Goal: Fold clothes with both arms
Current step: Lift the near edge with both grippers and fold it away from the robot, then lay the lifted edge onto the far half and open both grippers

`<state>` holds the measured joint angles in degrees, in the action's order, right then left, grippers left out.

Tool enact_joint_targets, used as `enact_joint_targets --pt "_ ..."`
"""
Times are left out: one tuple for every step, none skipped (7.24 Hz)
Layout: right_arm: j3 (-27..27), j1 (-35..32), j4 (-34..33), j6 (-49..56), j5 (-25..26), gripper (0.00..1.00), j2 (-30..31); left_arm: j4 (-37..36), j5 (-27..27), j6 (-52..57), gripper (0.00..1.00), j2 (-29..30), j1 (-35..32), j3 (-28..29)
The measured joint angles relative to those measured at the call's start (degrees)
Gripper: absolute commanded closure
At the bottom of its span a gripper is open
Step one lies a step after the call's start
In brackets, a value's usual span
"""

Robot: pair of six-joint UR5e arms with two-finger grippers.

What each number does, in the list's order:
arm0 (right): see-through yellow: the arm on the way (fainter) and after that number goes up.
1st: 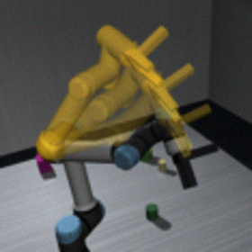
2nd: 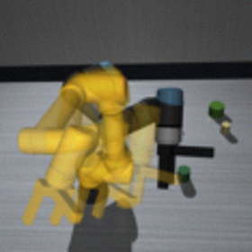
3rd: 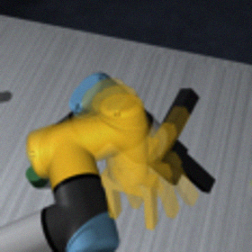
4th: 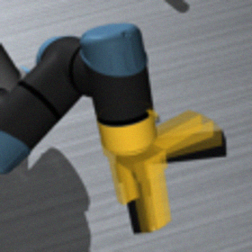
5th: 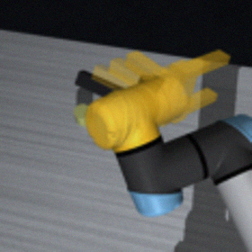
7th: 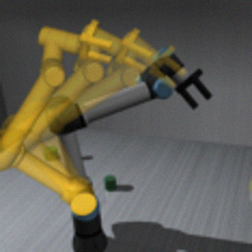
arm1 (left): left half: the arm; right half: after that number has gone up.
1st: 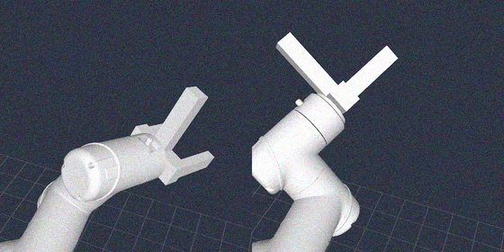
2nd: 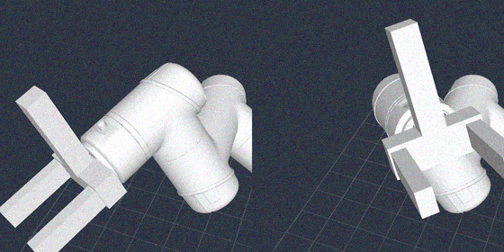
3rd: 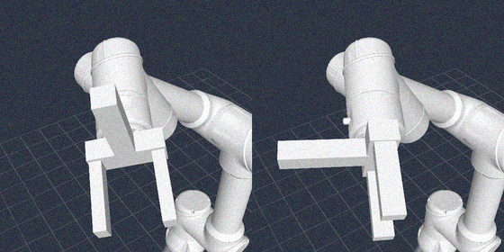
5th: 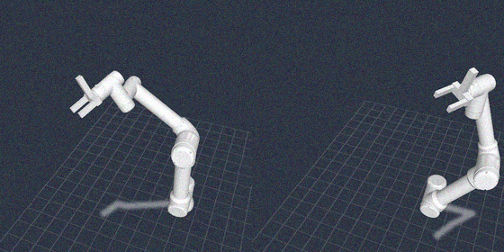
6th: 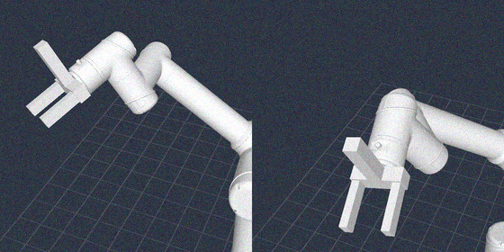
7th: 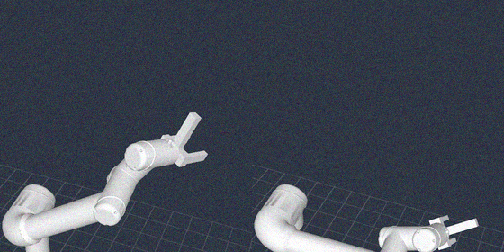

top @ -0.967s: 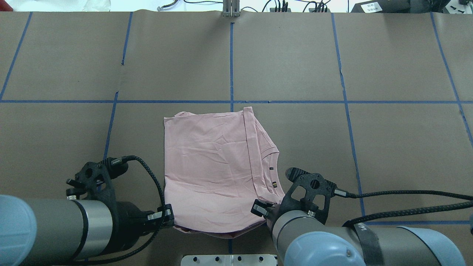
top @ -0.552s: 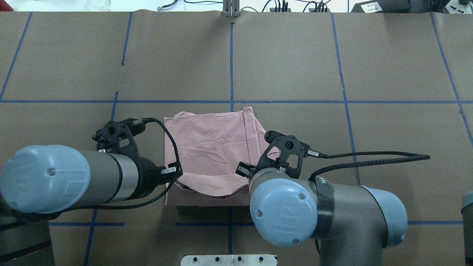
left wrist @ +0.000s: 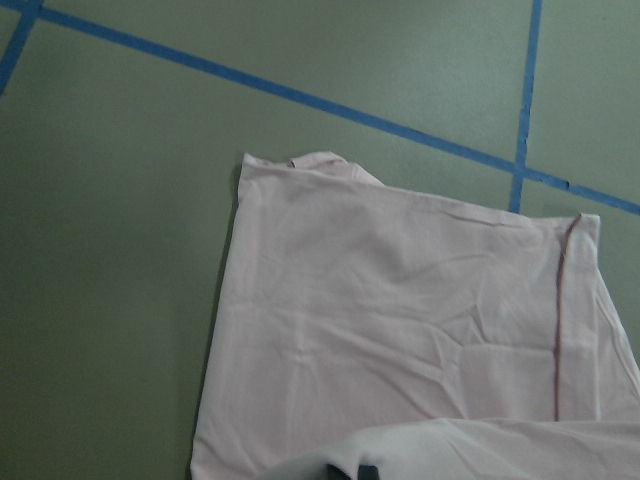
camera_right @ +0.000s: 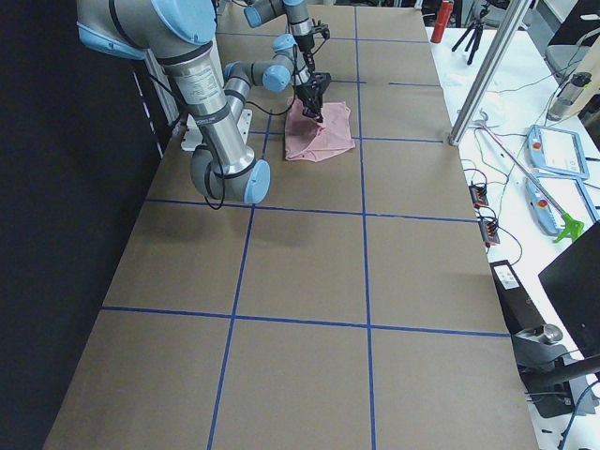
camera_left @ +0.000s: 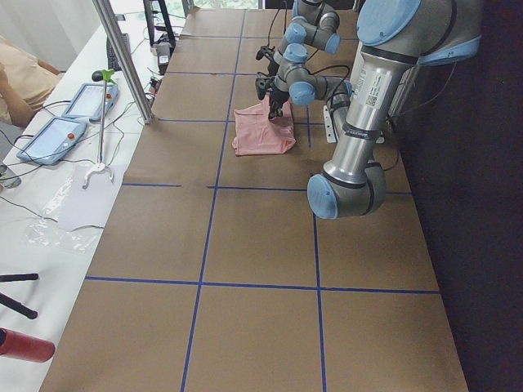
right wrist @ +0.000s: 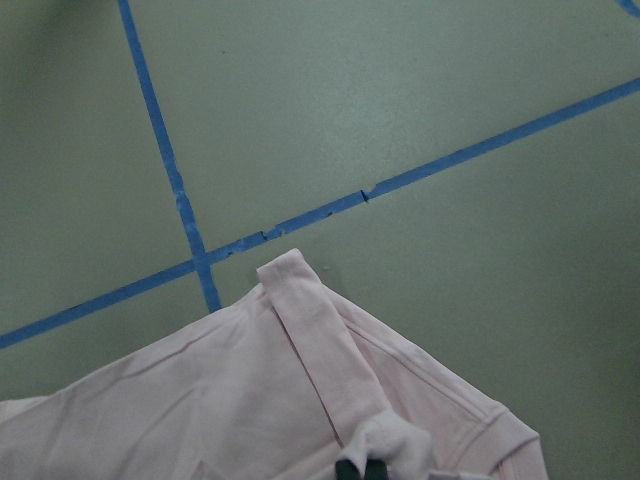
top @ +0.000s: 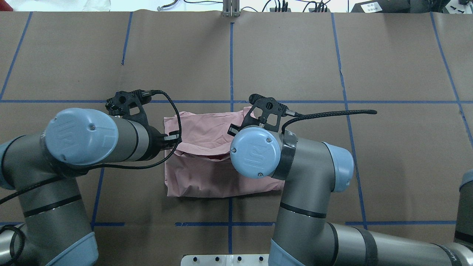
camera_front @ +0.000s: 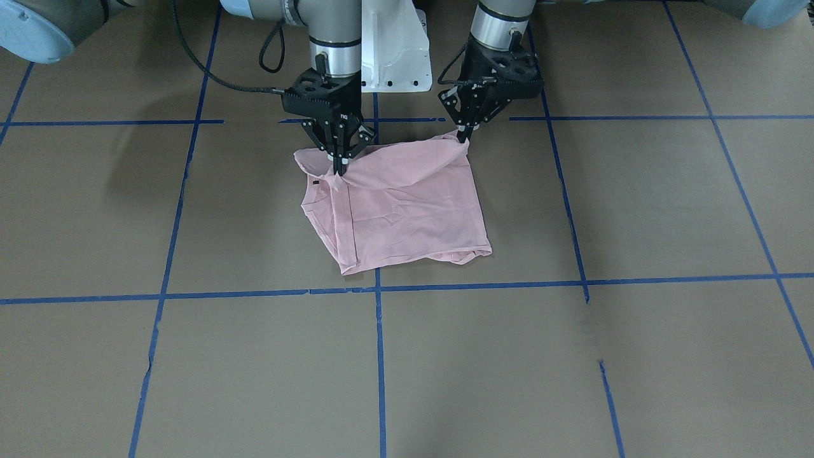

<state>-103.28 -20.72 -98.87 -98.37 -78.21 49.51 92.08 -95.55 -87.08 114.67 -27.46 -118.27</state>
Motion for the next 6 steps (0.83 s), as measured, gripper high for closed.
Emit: enact_joint_targets --pt "3.88 -0.80 2.45 0.67 -0.01 1.00 -1.17 3.42 0.03 0.85 1.00 0.15 -0.91 3.93" --pt "6.88 -1.35 4.63 1.05 0.00 1.00 -1.75 6.89 0.07 1.38 1.00 0.26 -1.58 7.76" --pt "9.00 -1.70 6.08 1.26 0.04 1.00 -2.00 9.79 0.11 1.63 1.00 0.33 -2.09 11.08" --pt "10.72 -1.97 6.87 1.36 0.06 1.00 -2.31 11.63 0.17 1.92 1.00 0.45 -2.40 13.49" --pt "12.55 -2.27 7.73 1.41 0.07 1.00 -2.94 12.43 0.25 2.45 1.00 0.78 -2.62 15.21" --pt "14.64 -2.69 8.99 1.58 0.07 1.00 -3.74 12.97 0.32 3.00 1.00 1.27 -3.06 16.61"
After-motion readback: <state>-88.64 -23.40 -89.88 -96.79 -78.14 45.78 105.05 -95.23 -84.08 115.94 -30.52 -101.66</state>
